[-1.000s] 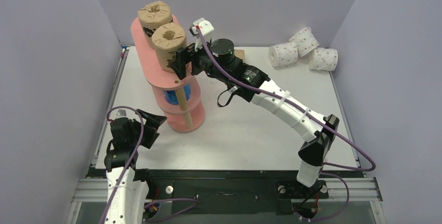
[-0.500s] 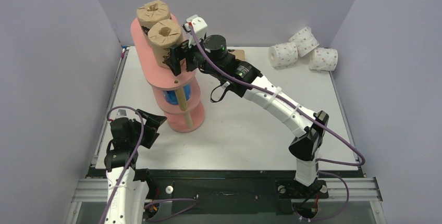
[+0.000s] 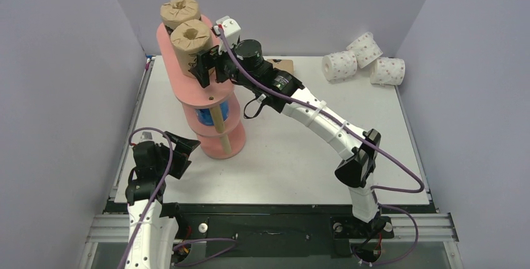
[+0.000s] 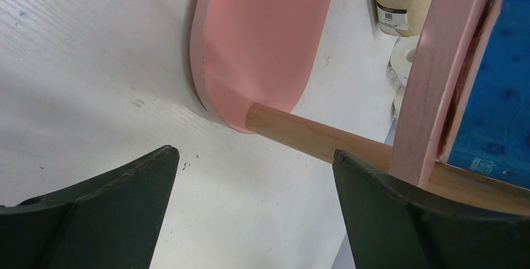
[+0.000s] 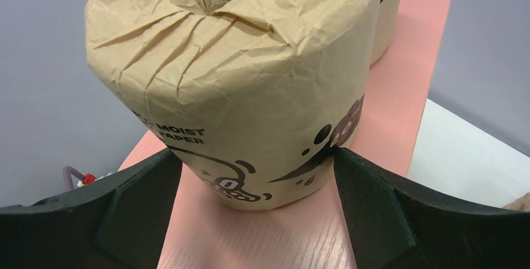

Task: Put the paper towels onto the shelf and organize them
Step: Place the paper towel on the shelf.

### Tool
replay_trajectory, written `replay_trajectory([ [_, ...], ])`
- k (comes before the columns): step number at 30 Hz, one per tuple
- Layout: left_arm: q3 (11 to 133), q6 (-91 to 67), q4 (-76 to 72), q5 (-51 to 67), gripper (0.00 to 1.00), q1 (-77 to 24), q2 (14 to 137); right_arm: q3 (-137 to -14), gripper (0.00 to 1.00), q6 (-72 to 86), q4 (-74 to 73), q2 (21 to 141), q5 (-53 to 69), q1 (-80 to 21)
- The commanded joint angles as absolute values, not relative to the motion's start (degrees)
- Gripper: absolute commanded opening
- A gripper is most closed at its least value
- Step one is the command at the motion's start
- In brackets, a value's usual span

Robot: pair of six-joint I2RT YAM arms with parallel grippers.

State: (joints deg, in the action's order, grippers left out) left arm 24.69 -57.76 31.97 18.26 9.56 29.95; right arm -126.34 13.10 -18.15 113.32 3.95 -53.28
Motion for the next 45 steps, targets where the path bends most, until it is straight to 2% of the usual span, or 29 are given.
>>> replay_trajectory([
  [1,25.13,-56.45,31.12,18.38,0.94,10.07,30.12,-129.03,0.86,14.19,-16.82,114.48,4.36,-52.75],
  [29,25.01,-56.25,30.18,17.8,0.94,10.03,31.45,-134.38,0.86,16.95,-15.71,120.31,5.44,-50.62],
  [45,25.46,-56.17,30.22,17.88,0.94,10.06,31.56,-130.66,0.89,17.47,-15.39,115.58,7.34,-51.18],
])
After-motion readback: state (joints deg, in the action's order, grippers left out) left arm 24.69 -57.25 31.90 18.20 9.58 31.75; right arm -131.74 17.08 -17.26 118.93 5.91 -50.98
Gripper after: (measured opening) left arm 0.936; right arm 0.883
